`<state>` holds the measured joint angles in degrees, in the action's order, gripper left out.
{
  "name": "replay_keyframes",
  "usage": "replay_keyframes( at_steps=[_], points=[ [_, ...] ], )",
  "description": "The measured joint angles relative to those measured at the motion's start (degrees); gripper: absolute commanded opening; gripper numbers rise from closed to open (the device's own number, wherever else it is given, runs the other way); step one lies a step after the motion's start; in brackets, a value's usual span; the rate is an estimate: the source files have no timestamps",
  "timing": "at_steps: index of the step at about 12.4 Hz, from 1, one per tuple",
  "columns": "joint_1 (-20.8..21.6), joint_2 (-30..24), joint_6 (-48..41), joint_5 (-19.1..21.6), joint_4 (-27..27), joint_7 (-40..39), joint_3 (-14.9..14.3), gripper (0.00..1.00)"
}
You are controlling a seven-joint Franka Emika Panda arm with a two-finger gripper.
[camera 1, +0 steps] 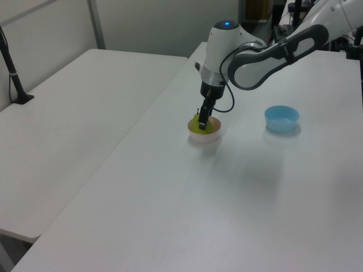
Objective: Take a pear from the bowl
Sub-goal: 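Lower the gripper around the pear and close on it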
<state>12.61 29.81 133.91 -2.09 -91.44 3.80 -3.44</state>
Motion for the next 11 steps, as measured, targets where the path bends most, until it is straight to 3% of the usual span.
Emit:
replay_keyframes(
  at_steps=[4,9,11],
  points=[
    [0.01,0.96,0.04,0.00,0.07,0.00,0.00,0.89],
    [0.03,1.93,0.17,-0.23,0.19,-0.03,0.00,0.57],
    [0.08,2.13,2.21,-0.27,0.32,-0.05,0.00,0.50]
  ],
)
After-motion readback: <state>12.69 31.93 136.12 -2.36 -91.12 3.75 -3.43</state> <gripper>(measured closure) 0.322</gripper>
